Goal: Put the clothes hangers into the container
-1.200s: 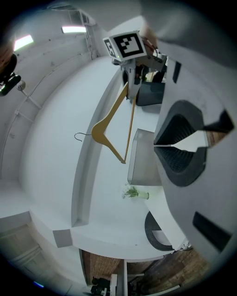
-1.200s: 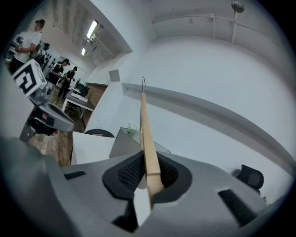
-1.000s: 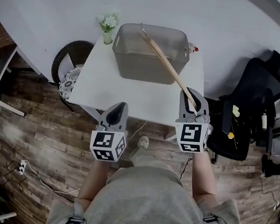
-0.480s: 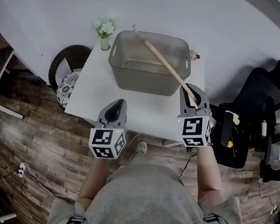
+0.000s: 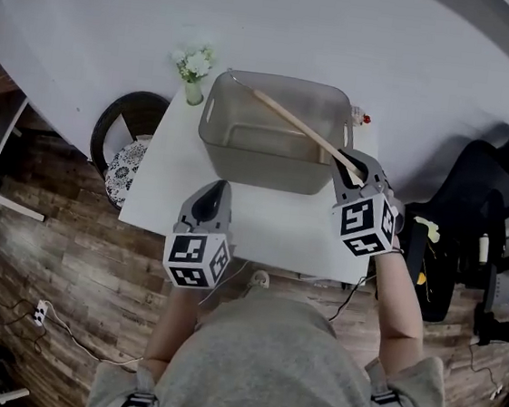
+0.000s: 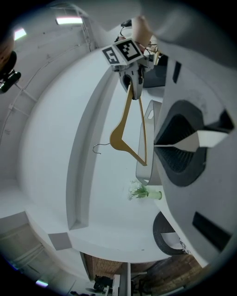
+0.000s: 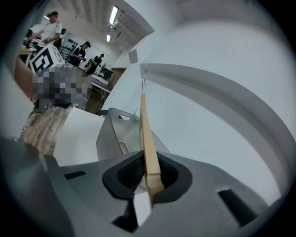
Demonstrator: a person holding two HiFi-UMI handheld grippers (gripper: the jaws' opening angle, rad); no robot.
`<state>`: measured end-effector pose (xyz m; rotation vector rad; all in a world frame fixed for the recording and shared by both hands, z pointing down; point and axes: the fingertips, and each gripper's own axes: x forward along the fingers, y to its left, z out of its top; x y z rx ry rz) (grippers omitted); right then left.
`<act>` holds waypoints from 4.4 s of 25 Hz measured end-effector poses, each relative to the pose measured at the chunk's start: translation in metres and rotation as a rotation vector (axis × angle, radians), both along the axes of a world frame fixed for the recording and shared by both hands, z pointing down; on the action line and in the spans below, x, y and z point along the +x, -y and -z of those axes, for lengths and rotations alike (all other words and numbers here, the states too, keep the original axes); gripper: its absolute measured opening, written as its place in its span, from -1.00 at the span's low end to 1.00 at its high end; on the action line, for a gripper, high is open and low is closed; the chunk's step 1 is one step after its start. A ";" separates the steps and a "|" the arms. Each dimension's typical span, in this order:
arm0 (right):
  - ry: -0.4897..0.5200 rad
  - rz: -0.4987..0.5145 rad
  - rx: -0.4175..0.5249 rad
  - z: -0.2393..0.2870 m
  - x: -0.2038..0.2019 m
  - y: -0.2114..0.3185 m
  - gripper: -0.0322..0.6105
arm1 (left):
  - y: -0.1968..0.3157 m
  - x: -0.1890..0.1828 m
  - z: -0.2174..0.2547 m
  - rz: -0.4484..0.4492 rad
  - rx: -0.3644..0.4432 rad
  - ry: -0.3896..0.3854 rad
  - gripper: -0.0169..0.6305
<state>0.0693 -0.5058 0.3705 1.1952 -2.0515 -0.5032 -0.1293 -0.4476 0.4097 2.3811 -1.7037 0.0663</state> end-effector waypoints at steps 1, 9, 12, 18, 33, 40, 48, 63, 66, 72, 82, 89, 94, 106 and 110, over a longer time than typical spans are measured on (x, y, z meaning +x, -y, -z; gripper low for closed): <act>-0.011 0.007 -0.009 -0.002 -0.001 0.004 -0.78 | 0.003 -0.001 0.000 0.004 -0.001 0.001 -0.90; -0.095 0.054 -0.067 -0.018 -0.016 0.031 -0.77 | 0.020 -0.007 -0.004 0.022 -0.011 0.012 -0.90; -0.127 0.071 -0.093 -0.022 -0.022 0.039 -0.77 | 0.022 -0.004 -0.007 0.017 -0.017 0.018 -0.90; -0.220 0.095 -0.127 -0.032 -0.041 0.049 -0.77 | 0.026 -0.005 -0.011 0.015 -0.029 0.023 -0.90; -0.391 0.143 -0.154 -0.062 -0.076 0.059 -0.77 | 0.039 -0.008 -0.020 0.017 -0.041 0.015 -0.90; -0.422 0.157 -0.154 -0.069 -0.080 0.059 -0.76 | 0.041 -0.008 -0.022 0.018 -0.047 0.012 -0.90; -0.464 0.171 -0.118 -0.070 -0.079 0.051 -0.71 | 0.034 -0.003 -0.023 0.013 -0.052 0.013 -0.90; -0.471 0.130 -0.050 -0.051 -0.062 0.022 -0.43 | 0.005 0.013 -0.018 -0.026 -0.042 0.017 -0.90; -0.464 0.119 -0.032 -0.047 -0.062 0.014 -0.38 | -0.002 0.014 -0.015 -0.032 -0.038 0.020 -0.90; -0.443 0.079 0.017 -0.036 -0.054 -0.006 -0.44 | -0.022 0.015 -0.013 -0.036 -0.031 0.020 -0.90; -0.382 0.043 0.040 -0.034 -0.051 -0.055 -0.52 | -0.059 0.018 -0.010 -0.050 -0.021 0.008 -0.90; -0.303 0.004 0.032 -0.042 -0.050 -0.098 -0.69 | -0.094 0.018 -0.012 -0.056 -0.016 0.009 -0.90; -0.231 -0.034 0.024 -0.048 -0.053 -0.130 -0.88 | -0.118 0.014 -0.011 -0.050 -0.010 0.008 -0.90; 0.116 -0.128 -0.041 -0.064 -0.046 -0.205 -0.89 | -0.181 0.014 -0.018 -0.044 -0.009 0.001 -0.90; 0.263 -0.174 -0.054 -0.066 -0.036 -0.228 -0.89 | -0.201 0.015 -0.020 -0.036 -0.012 0.002 -0.90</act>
